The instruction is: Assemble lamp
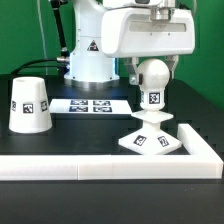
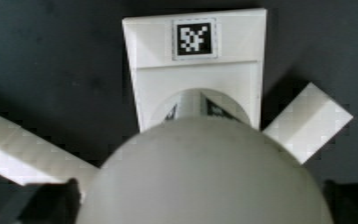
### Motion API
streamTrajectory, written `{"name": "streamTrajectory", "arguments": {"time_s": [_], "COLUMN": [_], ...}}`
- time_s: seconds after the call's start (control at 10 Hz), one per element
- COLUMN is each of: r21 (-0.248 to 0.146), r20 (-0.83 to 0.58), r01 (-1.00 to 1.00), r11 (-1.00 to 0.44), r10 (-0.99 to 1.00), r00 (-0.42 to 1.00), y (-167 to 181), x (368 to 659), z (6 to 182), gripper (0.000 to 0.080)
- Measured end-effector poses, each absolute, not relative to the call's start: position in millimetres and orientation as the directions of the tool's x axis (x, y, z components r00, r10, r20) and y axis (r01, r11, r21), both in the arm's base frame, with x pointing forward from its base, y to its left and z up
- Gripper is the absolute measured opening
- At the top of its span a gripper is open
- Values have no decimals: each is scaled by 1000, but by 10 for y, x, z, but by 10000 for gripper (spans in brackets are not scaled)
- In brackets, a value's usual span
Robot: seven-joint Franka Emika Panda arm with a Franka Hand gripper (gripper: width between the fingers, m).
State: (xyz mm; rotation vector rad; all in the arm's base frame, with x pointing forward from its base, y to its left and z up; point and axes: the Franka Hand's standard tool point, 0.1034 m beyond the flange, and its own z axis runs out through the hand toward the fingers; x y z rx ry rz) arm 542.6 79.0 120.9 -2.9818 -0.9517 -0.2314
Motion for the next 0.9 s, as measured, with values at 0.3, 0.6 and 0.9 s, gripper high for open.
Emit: {"name": "streamTrajectory", "arguments": {"time_s": [0.3, 0.6, 0.9], "r21": [42, 21, -38], "r20": [143, 148, 146], "r01": [576, 481, 158], "r11": [-816, -876, -987], "r10": [575, 479, 151], "r00": [805, 865, 978], "y": [791, 811, 938], "x": [5437, 5433, 5416], "z": [1207, 1206, 1209], "gripper": [577, 577, 577]}}
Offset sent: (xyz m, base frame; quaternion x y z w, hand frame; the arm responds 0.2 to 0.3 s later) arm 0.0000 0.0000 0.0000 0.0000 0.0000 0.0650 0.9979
